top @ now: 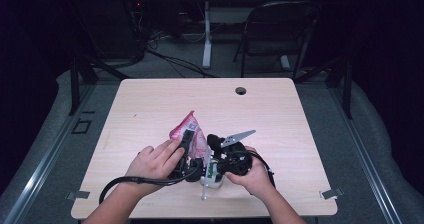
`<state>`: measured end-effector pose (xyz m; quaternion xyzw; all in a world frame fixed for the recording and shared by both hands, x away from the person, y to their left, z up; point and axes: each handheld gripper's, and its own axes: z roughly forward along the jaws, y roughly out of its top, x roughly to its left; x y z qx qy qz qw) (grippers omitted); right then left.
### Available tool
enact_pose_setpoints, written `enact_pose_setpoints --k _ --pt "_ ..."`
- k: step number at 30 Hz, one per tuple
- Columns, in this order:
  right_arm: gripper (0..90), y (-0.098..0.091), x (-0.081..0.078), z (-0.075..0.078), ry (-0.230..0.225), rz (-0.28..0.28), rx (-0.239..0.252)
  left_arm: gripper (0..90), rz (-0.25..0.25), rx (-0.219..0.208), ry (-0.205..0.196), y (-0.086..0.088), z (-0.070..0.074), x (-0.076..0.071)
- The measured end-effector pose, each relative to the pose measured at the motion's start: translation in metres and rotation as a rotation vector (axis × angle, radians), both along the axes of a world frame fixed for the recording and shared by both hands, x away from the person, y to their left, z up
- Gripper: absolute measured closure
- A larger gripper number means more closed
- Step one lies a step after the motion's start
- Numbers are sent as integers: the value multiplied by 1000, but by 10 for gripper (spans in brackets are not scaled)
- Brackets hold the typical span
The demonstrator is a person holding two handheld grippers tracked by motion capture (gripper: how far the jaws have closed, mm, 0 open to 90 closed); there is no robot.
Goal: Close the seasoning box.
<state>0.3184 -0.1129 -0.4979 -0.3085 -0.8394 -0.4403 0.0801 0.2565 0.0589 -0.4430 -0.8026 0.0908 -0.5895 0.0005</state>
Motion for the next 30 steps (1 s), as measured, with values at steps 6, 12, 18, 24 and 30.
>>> enact_pose_setpoints --k 6,12,18,24,30 --pt "900 1 0 0 1 3 2 732 -1 0 -2 -1 0 0" --pt "900 1 0 0 4 4 1 732 -8 4 -13 -1 1 0" --pt "900 1 0 0 3 5 0 731 -5 4 -1 -2 1 0" --pt "900 1 0 0 3 6 0 731 -8 10 0 -3 1 0" --pt "900 1 0 0 2 9 -1 731 -12 12 -9 -3 1 -2"
